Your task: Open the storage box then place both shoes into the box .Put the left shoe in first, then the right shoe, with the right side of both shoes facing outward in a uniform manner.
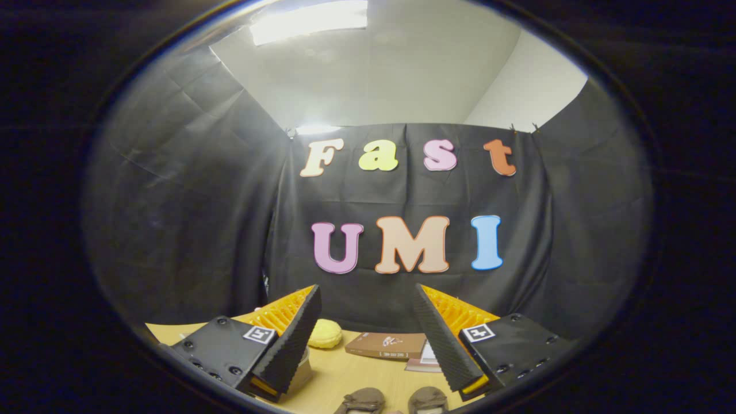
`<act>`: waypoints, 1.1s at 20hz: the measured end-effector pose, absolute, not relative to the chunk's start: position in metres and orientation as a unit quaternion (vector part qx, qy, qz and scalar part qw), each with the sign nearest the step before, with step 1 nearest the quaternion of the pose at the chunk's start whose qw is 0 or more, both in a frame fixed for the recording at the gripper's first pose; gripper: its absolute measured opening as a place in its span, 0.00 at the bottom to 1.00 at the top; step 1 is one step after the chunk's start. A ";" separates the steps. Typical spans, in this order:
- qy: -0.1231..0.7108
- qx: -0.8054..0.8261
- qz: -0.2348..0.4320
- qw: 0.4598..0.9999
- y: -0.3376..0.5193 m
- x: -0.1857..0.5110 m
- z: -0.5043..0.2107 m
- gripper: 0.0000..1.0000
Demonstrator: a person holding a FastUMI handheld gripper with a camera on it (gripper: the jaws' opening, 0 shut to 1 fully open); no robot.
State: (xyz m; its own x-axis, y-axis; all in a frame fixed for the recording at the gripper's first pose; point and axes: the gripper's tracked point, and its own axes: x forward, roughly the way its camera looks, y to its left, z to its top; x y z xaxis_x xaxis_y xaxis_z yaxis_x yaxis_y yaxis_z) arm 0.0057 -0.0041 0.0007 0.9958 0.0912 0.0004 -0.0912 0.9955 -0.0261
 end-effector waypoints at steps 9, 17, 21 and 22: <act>0.085 0.070 0.077 0.991 0.021 0.010 -0.066 1.00; 0.182 0.185 0.088 0.962 0.047 0.015 -0.131 1.00; 0.229 0.252 0.093 0.936 0.061 0.013 -0.160 1.00; 0.243 0.273 0.092 0.926 0.065 0.011 -0.167 1.00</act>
